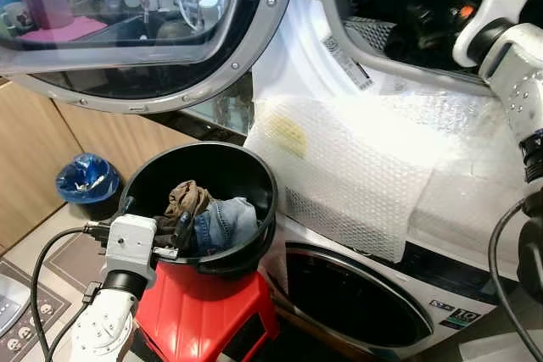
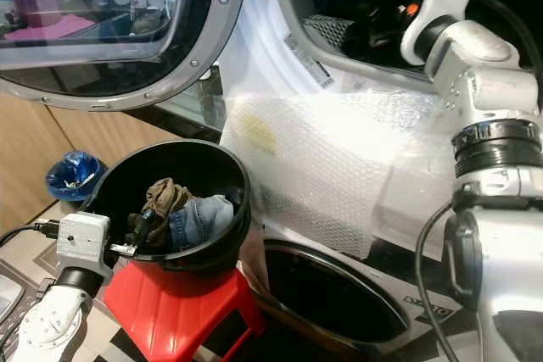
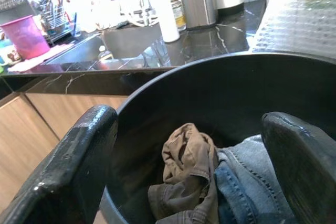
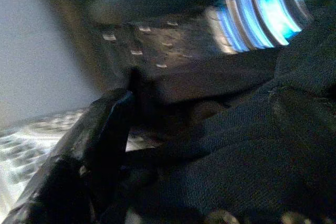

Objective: Clothes washing

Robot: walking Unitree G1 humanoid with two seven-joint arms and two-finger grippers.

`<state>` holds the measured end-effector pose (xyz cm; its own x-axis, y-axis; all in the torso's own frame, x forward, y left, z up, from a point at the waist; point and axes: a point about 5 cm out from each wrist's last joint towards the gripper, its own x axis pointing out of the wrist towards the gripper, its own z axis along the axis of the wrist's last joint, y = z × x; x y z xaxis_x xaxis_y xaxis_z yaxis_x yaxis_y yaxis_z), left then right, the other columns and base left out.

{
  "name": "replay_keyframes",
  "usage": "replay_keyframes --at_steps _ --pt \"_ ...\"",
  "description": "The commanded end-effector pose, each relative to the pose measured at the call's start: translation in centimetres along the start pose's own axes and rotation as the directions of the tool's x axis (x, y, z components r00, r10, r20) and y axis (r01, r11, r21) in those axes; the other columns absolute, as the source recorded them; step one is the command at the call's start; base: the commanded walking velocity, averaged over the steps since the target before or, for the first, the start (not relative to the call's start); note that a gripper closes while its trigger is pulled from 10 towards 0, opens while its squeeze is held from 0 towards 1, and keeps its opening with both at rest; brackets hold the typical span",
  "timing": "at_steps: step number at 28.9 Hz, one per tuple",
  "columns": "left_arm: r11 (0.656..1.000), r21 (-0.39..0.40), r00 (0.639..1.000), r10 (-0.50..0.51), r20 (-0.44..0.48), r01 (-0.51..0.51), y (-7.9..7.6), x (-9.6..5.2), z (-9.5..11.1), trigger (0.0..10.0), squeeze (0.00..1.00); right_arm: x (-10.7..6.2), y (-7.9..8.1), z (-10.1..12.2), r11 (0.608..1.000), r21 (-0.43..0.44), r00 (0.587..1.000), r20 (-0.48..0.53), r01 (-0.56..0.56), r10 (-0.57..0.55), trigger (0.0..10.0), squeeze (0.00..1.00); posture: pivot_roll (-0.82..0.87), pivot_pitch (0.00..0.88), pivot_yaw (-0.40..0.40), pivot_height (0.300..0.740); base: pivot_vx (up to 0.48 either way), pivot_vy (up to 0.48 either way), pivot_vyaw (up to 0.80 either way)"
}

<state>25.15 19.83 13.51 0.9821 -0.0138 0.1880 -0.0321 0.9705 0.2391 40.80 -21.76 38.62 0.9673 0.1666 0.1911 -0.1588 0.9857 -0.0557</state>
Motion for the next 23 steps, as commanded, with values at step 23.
replay_keyframes --at_steps 23 --pt "1.000 0.005 1.000 0.021 -0.010 -0.021 0.0 -0.3 0.2 10.0 0.00 -3.0 -7.4 2.7 0.737 -0.012 0.734 0.101 0.676 -0.671 10.0 0.00 0.10 0.131 -0.004 0.740 0.000 0.000 0.00"
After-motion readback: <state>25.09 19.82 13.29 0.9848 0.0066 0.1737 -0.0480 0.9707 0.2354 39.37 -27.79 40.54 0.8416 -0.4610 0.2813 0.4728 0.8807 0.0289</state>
